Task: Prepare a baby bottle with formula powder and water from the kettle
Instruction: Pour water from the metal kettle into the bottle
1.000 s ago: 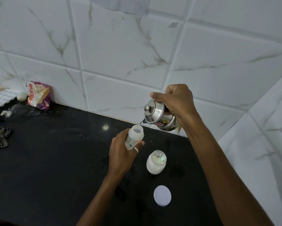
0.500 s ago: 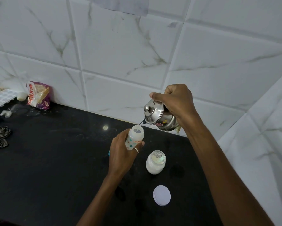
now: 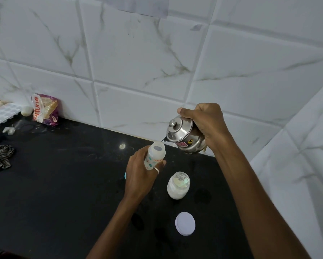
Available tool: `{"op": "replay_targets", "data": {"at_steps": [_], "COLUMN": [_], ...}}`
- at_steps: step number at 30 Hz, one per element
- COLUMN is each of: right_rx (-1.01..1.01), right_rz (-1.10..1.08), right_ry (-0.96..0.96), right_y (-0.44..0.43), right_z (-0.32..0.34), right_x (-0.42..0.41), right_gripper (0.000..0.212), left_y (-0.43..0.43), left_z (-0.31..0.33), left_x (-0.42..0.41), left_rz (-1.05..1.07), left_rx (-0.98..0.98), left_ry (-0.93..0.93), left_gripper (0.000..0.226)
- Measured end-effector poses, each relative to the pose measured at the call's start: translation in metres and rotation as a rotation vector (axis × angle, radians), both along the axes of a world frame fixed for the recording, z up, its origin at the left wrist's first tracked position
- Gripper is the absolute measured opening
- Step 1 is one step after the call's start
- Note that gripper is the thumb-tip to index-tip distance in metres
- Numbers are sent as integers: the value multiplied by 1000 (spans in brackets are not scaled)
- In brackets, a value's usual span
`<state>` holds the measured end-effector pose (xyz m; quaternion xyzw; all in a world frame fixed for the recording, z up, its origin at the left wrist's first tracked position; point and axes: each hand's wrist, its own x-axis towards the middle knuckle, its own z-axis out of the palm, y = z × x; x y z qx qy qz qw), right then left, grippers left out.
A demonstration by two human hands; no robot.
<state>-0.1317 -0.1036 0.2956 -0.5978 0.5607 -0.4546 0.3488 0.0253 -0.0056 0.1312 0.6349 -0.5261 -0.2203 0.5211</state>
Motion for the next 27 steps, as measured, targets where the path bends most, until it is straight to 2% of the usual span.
{"op": "replay_targets", "data": {"at_steps": [11,22,27], "right_rx": [214,271,292], "right_rz": [-15,-21,-60], "right_ry": [-414,-477,-549], "right_y": [-6,-9,-5], "right_z": [-22,-45,-68], "right_x": [-26,-37,-50], "right_gripper": [51,56,35], "left_y": [-3,-4,-1], "left_z": [7,3,-1], "left_x": [-8,-11,-13], "left_rz": [-7,-16,-32], "left_rx": [-22,-23,-11], "left_ry": [-9,-17,-25], "left_gripper": [54,55,53]}}
